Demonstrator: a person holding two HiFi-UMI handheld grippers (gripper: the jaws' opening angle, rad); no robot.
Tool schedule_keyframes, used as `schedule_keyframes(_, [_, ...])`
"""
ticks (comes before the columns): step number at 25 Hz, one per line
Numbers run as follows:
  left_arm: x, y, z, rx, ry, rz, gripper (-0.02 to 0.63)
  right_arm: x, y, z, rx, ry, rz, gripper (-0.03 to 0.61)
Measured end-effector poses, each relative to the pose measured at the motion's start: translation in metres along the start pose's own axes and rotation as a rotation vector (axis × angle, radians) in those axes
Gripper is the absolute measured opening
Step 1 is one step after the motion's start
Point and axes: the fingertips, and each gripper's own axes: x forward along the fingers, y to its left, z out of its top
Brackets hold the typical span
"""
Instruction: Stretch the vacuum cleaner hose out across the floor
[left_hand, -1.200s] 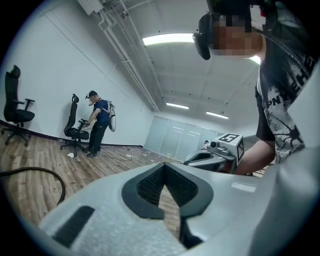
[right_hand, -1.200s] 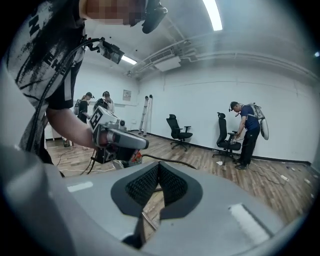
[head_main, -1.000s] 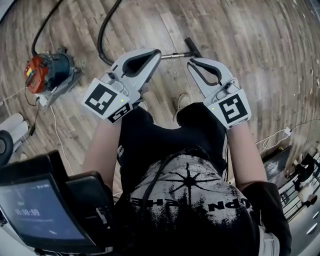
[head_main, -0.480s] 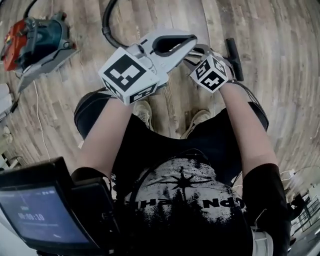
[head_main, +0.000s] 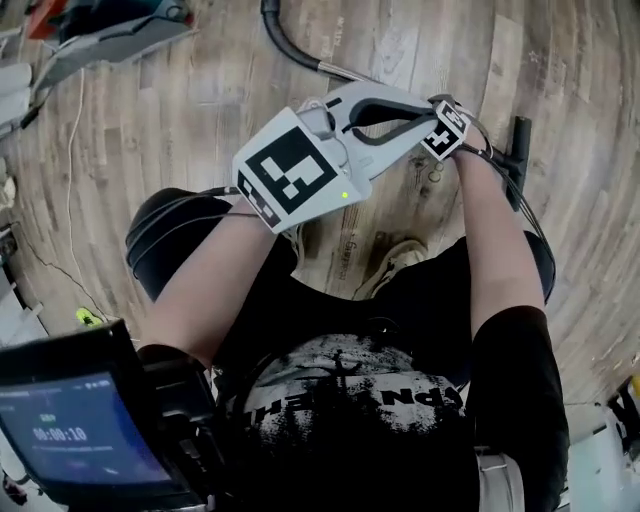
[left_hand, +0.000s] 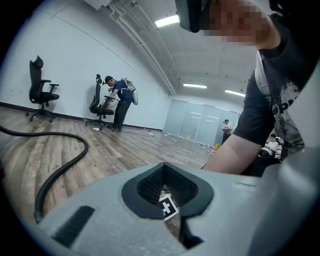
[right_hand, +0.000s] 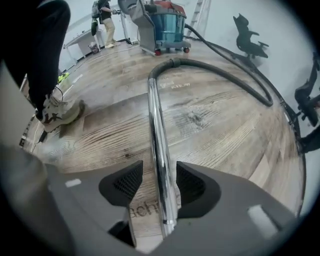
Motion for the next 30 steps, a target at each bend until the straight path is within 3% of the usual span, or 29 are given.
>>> schedule_keyframes(6, [-0.007, 0.006, -0.011, -0.039, 0.005, 0.059, 0.002, 0.038, 0.003, -0.002, 0.014, 0.062, 0.048, 0.199])
schedule_keyframes(7, [-0.009, 0.007, -0.011, -0.043, 0.006, 0.066, 0.002, 0.041, 0.0, -0.003, 0.018, 0.071, 0.036, 0.165])
schedule_keyframes(14, [-0.017, 0.011, -0.012, -0.091, 0.006, 0.105, 0.002, 0.045, -0.004, -0.007, 0.025, 0.099, 0.074, 0.202])
schedule_keyframes(30, [-0.008, -0.001, -0.019, -0.157, 0.004, 0.072, 0.002, 0.042, 0.002, -0.007, -0.034, 0.085, 0.031, 0.178])
